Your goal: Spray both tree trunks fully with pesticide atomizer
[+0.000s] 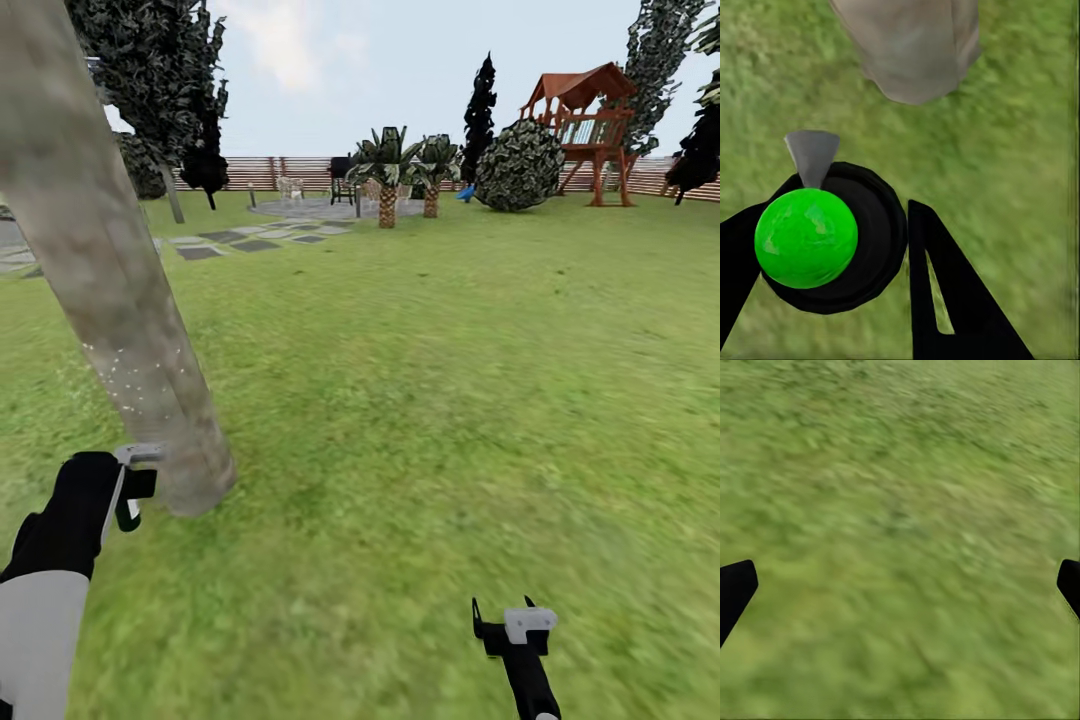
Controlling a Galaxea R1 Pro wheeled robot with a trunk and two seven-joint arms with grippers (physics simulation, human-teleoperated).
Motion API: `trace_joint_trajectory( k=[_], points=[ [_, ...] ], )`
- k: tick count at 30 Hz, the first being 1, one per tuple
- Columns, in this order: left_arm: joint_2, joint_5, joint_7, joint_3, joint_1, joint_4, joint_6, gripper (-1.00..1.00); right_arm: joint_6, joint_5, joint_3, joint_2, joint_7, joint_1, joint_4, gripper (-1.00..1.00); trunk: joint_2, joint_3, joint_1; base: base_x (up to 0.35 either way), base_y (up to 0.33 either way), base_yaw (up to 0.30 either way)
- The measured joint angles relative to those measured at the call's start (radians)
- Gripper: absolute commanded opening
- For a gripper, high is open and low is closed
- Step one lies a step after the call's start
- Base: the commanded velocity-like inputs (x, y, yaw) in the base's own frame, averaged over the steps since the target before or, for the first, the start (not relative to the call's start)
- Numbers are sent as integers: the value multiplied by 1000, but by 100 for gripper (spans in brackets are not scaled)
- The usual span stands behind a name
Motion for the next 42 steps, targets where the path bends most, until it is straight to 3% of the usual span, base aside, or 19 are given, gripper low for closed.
trace_joint_trajectory(
  k=[14,33,42],
  points=[
    [-1,-2,-1,4,0,23,-1,-100,0,0,0,0,0,0,0,100,0,0,0,218,-210,29],
    [10,-7,3,8,2,25,-3,-100,0,0,0,0,0,0,0,100,0,0,0,102,-244,271],
    [0,-8,5,0,2,25,-3,-100,0,1,0,0,0,0,1,100,0,0,0,141,-244,181]
  ],
)
